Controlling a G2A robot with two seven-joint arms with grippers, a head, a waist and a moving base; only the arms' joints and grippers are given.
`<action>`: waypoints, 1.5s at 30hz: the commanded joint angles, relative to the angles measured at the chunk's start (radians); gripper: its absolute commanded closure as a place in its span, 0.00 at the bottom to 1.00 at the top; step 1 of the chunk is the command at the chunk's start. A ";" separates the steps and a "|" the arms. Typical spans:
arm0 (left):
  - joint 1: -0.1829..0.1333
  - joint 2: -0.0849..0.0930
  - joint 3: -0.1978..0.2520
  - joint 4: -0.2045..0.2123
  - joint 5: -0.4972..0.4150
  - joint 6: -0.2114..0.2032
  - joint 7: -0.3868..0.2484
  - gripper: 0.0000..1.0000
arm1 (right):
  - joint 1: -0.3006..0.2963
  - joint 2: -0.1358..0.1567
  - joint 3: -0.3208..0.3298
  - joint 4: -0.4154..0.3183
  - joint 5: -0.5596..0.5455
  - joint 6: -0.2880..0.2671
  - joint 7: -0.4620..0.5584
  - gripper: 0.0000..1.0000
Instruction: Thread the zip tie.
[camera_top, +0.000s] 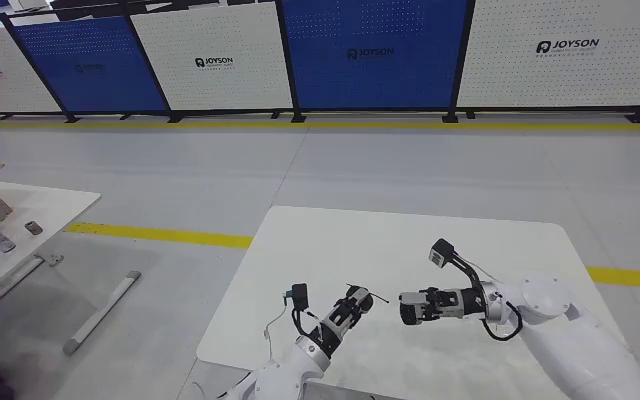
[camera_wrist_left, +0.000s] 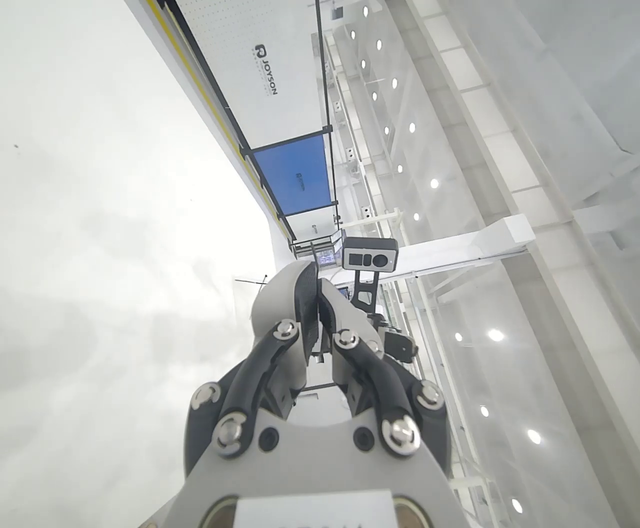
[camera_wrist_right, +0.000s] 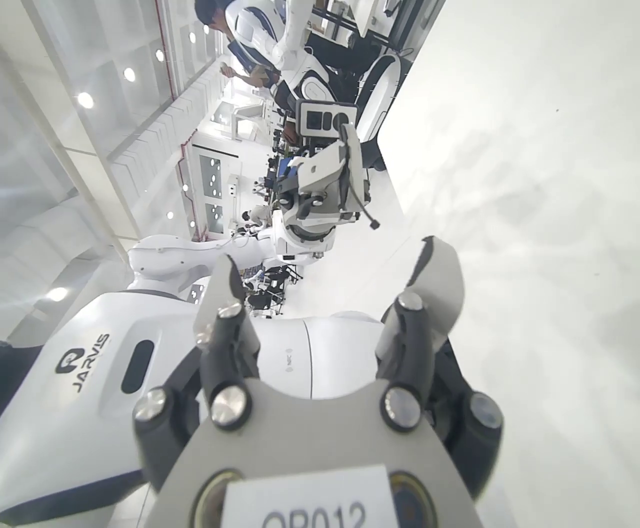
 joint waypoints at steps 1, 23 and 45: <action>-0.006 -0.002 0.000 0.002 -0.008 0.019 0.006 1.00 | -0.022 0.010 0.032 -0.012 0.004 -0.013 0.004 0.00; -0.022 -0.007 -0.006 0.014 -0.054 0.049 0.000 1.00 | -0.071 0.028 0.089 -0.042 0.018 -0.022 -0.009 0.00; 0.084 0.001 -0.155 -0.199 -0.292 -0.073 -0.088 1.00 | -0.071 0.028 0.089 -0.042 0.018 -0.022 -0.009 0.00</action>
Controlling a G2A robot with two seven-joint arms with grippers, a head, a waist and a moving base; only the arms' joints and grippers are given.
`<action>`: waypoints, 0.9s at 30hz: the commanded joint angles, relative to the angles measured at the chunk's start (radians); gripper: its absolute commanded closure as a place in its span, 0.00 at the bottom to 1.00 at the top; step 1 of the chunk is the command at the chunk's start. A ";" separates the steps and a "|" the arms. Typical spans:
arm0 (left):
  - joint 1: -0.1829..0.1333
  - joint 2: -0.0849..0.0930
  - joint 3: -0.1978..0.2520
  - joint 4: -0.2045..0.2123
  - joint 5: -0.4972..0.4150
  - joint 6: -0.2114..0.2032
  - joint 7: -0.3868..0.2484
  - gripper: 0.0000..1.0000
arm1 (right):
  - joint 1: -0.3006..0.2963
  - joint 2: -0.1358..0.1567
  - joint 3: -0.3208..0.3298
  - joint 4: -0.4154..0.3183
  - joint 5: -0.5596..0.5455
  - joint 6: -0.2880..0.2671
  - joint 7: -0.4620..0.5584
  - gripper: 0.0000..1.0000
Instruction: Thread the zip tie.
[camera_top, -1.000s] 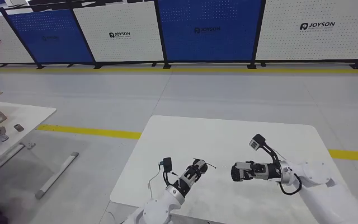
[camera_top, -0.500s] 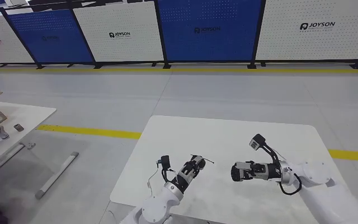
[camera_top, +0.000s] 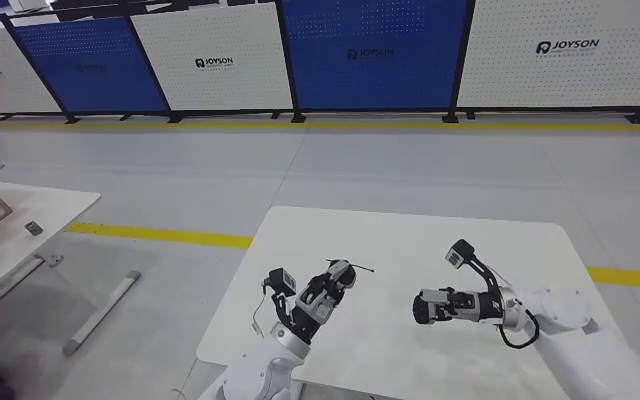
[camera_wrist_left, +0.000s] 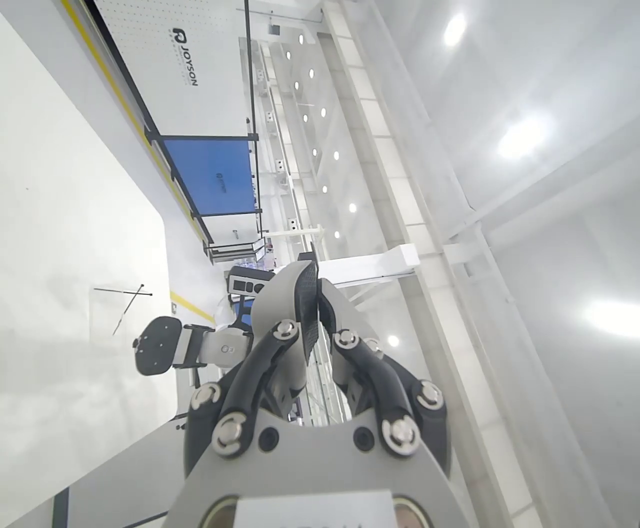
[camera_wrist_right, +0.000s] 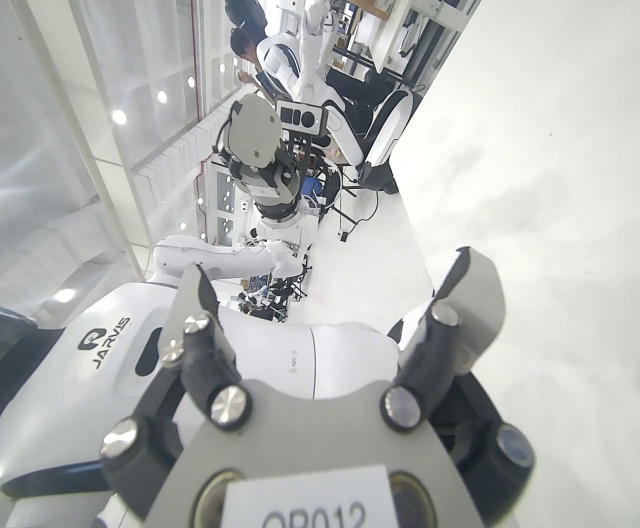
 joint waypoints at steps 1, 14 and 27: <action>-0.001 0.000 0.000 0.000 0.000 0.001 0.001 1.00 | 0.000 0.000 0.000 0.000 0.000 0.000 0.000 0.00; -0.018 -0.003 0.009 0.013 0.045 0.014 0.012 1.00 | 0.000 0.000 0.000 0.000 0.000 0.000 0.000 0.00; -0.163 -0.030 0.111 0.252 0.184 0.110 0.148 1.00 | 0.000 0.000 0.000 0.000 0.000 0.000 0.000 0.00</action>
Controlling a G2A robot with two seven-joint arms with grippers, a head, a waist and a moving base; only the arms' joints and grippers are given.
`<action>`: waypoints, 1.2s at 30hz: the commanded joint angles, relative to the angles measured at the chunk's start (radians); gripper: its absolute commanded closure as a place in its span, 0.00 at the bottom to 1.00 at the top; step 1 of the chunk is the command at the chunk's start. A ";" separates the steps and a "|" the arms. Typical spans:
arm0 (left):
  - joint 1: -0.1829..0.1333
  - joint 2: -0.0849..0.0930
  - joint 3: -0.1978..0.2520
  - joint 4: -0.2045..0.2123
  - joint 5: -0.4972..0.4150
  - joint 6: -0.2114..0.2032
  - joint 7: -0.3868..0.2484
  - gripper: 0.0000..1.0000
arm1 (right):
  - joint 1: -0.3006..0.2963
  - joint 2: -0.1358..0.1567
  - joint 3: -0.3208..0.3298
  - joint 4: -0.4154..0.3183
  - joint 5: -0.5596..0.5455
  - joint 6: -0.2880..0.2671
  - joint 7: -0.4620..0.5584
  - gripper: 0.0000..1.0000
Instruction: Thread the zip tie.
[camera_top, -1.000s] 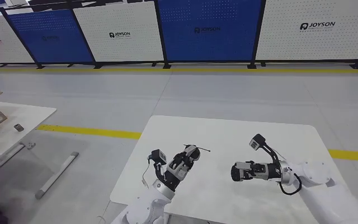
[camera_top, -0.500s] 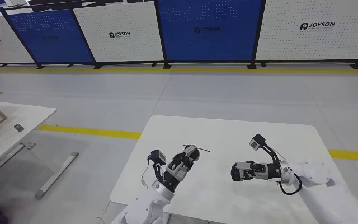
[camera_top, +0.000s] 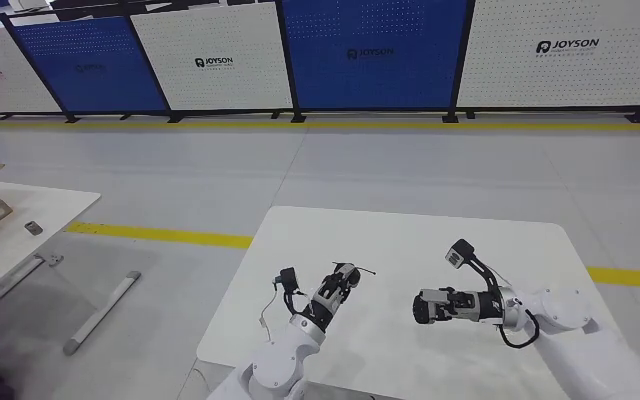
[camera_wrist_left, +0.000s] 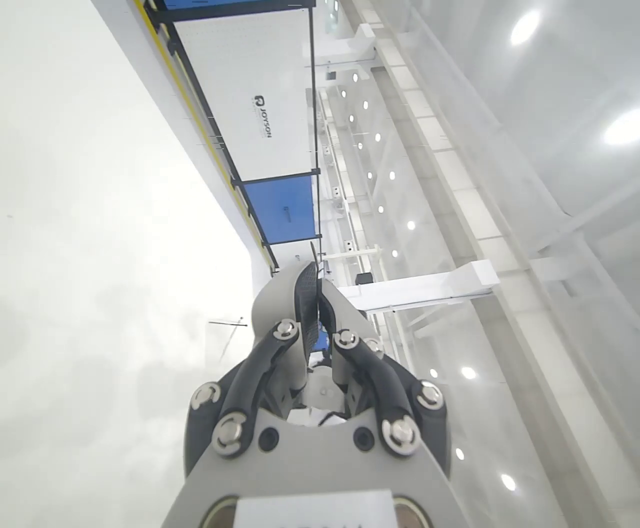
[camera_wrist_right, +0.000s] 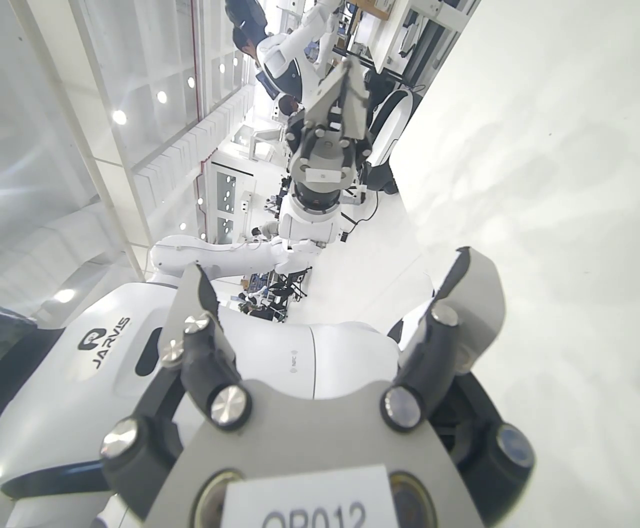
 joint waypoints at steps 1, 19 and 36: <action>-0.004 -0.001 0.001 0.009 0.011 0.005 0.006 1.00 | 0.000 0.000 0.000 0.000 0.000 0.000 0.000 0.00; -0.003 -0.002 0.001 0.009 0.011 0.003 0.007 1.00 | 0.000 0.000 0.000 0.000 0.000 0.000 0.000 0.00; 0.186 0.014 -0.084 -0.281 -0.001 -0.181 -0.068 1.00 | 0.000 0.000 0.000 0.000 0.000 0.000 0.000 0.00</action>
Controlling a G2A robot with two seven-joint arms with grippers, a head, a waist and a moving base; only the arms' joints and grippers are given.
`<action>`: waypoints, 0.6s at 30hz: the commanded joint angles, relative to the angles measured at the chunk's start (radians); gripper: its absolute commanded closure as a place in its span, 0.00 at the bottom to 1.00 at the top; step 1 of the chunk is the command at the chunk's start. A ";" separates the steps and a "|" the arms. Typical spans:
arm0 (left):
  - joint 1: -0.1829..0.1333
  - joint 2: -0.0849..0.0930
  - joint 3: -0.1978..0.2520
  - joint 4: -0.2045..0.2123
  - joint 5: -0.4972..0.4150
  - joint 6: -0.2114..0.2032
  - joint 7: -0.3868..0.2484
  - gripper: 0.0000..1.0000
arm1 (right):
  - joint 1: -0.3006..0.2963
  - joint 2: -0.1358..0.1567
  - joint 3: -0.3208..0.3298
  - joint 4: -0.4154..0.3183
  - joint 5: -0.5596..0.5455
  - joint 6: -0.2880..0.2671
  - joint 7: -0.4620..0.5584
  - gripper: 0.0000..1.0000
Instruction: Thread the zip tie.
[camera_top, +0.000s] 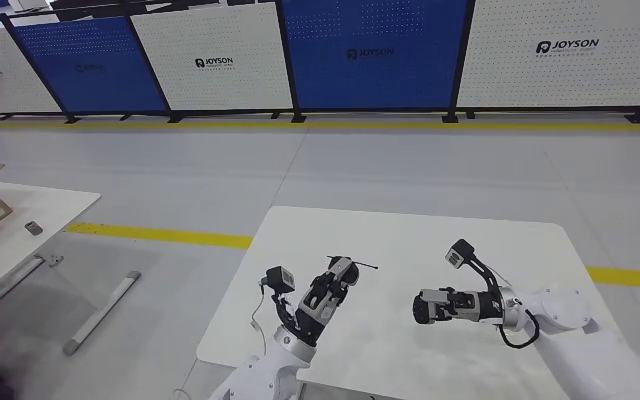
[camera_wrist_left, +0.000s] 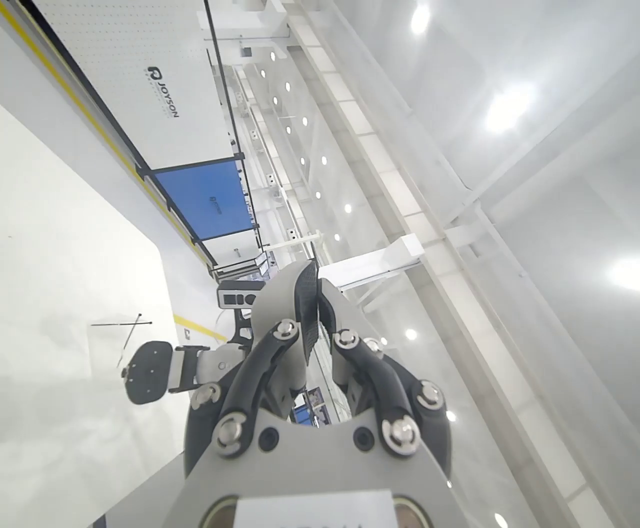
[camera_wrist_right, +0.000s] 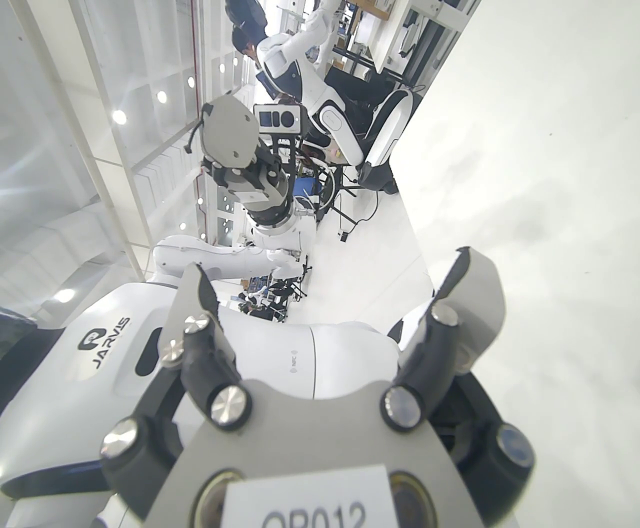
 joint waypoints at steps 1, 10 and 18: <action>0.010 0.000 -0.005 -0.006 -0.003 0.003 0.004 1.00 | 0.000 0.000 0.000 0.000 0.000 0.000 0.000 0.00; 0.000 0.000 -0.007 0.004 0.032 0.009 0.009 1.00 | 0.000 0.000 0.000 0.000 0.000 0.000 0.000 0.00; -0.059 -0.009 0.044 0.117 0.177 0.120 0.046 1.00 | 0.000 0.000 0.000 0.000 0.000 0.000 0.000 0.00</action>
